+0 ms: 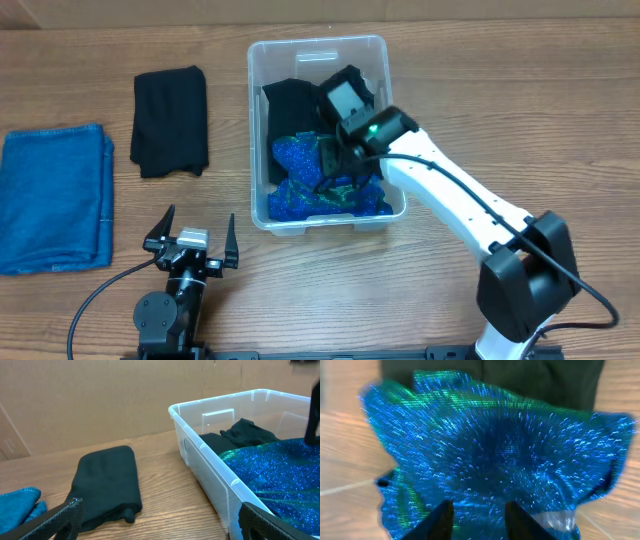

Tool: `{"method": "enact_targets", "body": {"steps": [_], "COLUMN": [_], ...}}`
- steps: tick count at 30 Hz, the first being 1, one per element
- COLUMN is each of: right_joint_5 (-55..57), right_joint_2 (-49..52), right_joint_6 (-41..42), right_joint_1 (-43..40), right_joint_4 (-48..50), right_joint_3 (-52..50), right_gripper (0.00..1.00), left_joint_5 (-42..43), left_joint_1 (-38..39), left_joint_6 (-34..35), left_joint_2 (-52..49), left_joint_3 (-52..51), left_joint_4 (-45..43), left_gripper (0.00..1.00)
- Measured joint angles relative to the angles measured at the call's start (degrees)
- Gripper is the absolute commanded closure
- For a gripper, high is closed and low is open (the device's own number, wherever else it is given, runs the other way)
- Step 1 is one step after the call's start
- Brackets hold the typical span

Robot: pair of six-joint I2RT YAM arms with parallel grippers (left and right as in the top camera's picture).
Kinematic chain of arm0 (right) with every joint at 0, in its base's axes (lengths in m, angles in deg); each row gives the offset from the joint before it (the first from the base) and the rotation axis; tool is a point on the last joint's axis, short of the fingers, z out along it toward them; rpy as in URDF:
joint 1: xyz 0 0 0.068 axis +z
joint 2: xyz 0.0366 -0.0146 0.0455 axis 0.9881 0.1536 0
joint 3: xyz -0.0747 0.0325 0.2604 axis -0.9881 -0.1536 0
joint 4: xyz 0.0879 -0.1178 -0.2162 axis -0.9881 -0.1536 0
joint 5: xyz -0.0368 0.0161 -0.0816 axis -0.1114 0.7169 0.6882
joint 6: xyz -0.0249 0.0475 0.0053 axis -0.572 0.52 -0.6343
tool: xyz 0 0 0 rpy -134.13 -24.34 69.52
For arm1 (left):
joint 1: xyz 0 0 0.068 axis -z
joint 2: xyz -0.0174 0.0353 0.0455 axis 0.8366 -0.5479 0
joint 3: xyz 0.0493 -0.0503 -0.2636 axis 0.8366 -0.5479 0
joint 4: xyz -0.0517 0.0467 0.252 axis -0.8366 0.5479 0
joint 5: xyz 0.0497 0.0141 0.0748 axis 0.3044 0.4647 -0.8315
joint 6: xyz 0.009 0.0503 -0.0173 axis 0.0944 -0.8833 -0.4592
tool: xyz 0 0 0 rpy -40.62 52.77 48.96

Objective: Pack container
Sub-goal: 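Release the blue cloth and press it down inside the bin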

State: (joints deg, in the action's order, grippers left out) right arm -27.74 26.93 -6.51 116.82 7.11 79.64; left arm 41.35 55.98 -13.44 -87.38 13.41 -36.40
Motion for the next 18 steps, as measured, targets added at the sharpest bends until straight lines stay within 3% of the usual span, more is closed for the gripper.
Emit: {"method": "enact_targets", "body": {"steps": [6,18], "right_joint_5": [-3.2,-4.2], "right_joint_2": [0.2,0.2], "right_joint_6": [1.0,1.2], "right_joint_1": [0.0,0.0], "right_joint_4": [10.4,12.5], "right_joint_3": [-9.5,-1.2], "right_gripper": [0.68,0.59], "left_joint_5": [0.0,0.0], "left_joint_1": [0.0,0.0], "left_joint_6": [0.0,0.0], "left_joint_2": [0.0,0.0], "left_joint_3": [0.0,0.0], "left_joint_4": [0.0,0.0], "left_gripper": [0.00,0.00]}}
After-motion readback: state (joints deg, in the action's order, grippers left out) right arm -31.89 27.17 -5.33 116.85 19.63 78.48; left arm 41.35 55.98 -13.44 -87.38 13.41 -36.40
